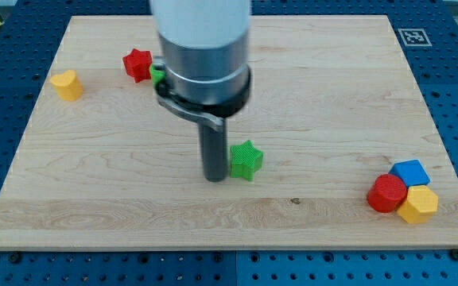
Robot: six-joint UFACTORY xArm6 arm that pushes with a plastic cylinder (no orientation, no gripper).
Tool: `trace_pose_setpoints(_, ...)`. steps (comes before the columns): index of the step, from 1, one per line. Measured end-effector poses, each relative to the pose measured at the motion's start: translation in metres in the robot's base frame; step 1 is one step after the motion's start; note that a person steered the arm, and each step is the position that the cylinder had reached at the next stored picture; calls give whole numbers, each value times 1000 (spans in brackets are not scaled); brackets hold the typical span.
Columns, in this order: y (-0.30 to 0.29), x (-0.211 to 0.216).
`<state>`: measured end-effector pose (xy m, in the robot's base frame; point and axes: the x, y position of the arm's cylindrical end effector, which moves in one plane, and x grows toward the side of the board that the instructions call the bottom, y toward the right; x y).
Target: Move green star to the group of blocks
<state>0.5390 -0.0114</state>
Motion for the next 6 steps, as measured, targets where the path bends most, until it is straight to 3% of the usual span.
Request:
trace_pose_setpoints(3,85,-10)
trace_pose_setpoints(5,-9,-25)
trace_pose_setpoints(6,11,-41)
